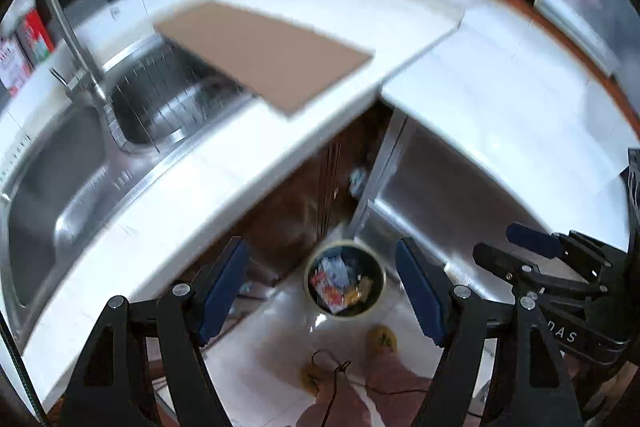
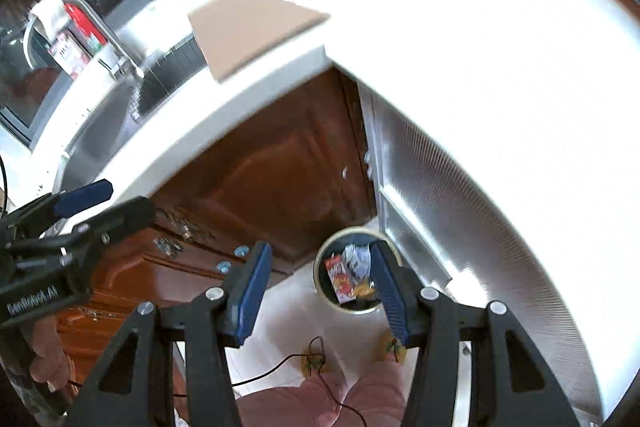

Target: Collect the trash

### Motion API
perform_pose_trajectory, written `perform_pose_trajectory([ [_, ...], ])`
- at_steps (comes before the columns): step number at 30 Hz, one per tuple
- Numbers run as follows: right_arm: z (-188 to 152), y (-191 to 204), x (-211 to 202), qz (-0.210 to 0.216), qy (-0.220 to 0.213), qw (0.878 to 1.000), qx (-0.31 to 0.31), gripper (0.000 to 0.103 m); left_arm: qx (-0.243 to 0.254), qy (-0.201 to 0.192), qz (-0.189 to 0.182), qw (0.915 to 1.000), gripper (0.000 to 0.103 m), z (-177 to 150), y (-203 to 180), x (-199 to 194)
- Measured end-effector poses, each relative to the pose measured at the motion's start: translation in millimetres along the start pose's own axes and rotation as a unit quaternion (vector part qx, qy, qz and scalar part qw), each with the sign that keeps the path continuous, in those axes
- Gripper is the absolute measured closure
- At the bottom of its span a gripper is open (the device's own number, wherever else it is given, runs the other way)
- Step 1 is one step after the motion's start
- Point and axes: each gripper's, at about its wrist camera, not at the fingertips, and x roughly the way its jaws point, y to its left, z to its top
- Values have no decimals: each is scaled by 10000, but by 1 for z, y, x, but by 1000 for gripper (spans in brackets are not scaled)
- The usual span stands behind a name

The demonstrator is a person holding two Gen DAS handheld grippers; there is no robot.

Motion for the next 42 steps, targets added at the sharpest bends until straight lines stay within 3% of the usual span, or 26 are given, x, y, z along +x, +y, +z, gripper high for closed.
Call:
perform_pose_trajectory([
  [9, 42, 6, -99, -159, -927, 9956, -44, 49, 104, -987, -53, 9950, 29, 51, -17, -100],
  [18, 61, 10, -184, -344, -1750, 9832, 378, 34, 125, -1546, 22, 9879, 29, 77, -44, -161],
  [27, 53, 18, -197, -571, -2020, 9775, 205, 33, 36, -1893, 159, 9818, 29, 74, -57, -177],
  [42, 56, 20, -201, -590, -2094, 9760, 56, 33, 32, -1832, 303, 9826, 28, 75, -61, -166],
])
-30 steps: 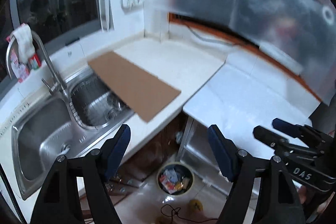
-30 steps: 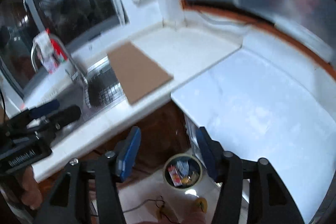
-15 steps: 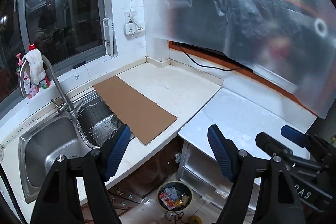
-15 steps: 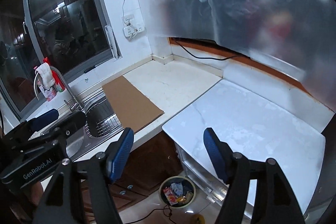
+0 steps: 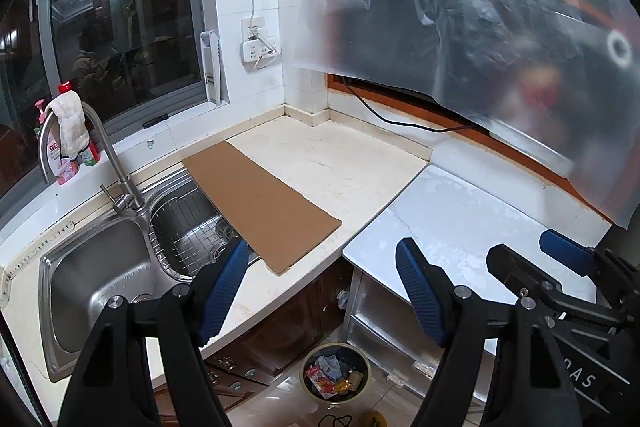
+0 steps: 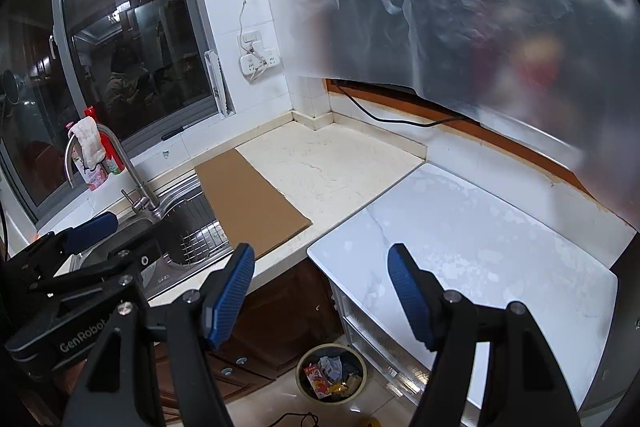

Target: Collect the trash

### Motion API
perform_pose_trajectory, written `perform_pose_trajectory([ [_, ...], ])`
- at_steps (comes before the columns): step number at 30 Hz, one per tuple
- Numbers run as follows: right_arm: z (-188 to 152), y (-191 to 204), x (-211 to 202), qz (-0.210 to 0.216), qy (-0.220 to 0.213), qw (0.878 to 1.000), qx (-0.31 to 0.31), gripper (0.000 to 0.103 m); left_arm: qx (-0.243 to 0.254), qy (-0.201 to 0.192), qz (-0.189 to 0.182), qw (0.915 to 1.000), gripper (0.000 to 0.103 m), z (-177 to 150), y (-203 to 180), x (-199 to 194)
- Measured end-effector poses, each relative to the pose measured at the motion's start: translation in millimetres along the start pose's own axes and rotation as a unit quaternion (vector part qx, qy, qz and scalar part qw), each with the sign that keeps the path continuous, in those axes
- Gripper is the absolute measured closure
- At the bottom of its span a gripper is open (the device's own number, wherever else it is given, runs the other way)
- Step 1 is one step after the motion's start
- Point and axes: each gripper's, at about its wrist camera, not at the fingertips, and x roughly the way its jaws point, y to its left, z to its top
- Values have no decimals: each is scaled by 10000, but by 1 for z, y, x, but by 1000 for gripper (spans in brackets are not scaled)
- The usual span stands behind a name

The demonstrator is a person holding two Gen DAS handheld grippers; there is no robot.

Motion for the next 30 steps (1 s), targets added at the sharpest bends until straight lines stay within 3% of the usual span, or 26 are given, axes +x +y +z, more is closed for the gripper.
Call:
perform_pose_trajectory([
  [30, 6, -6, 8, 17, 68, 10000, -35, 33, -81, 110, 25, 9999, 28, -2, -4, 10],
])
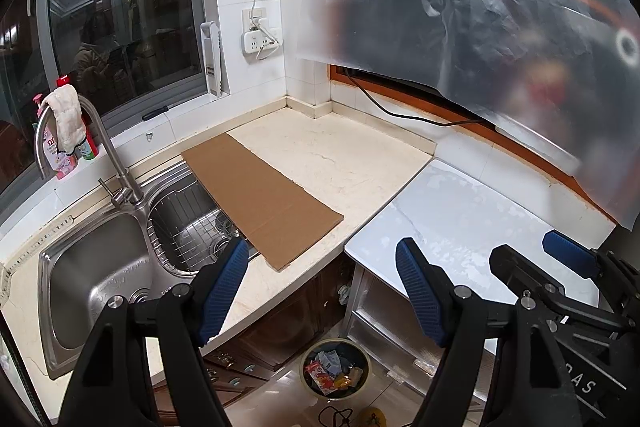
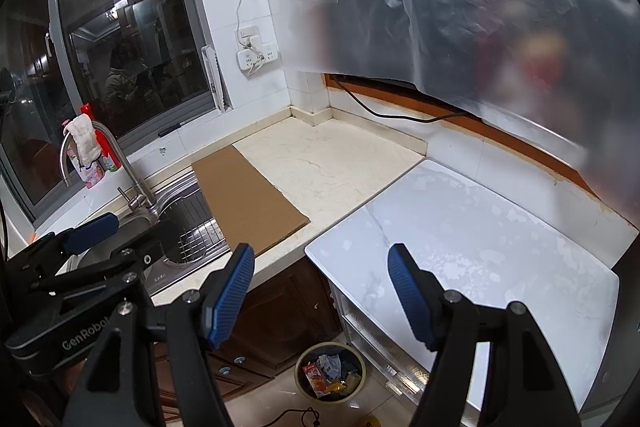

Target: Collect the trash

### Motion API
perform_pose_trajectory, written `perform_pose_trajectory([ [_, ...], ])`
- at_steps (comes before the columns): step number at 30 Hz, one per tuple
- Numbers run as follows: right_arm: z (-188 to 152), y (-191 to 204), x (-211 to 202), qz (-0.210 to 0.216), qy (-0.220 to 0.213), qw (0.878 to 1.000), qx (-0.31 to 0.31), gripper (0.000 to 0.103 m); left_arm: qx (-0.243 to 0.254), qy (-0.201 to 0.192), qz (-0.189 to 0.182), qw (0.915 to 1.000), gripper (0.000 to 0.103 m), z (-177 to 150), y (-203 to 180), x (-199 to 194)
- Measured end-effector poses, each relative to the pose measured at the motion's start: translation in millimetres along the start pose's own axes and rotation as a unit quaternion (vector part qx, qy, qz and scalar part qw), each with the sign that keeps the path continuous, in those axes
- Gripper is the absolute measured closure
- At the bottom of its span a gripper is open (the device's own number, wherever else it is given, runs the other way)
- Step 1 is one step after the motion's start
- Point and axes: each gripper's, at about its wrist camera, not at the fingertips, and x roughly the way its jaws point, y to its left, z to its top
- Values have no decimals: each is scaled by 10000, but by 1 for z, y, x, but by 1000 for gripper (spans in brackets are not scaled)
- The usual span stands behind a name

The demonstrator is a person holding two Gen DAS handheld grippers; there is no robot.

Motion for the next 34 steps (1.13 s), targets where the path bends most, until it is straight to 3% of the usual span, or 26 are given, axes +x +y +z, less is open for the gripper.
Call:
perform_pose_trajectory([
  [34, -9, 4, 5, -115, 54, 9998, 154, 33, 213, 105, -153, 9996, 28, -3, 20, 6],
])
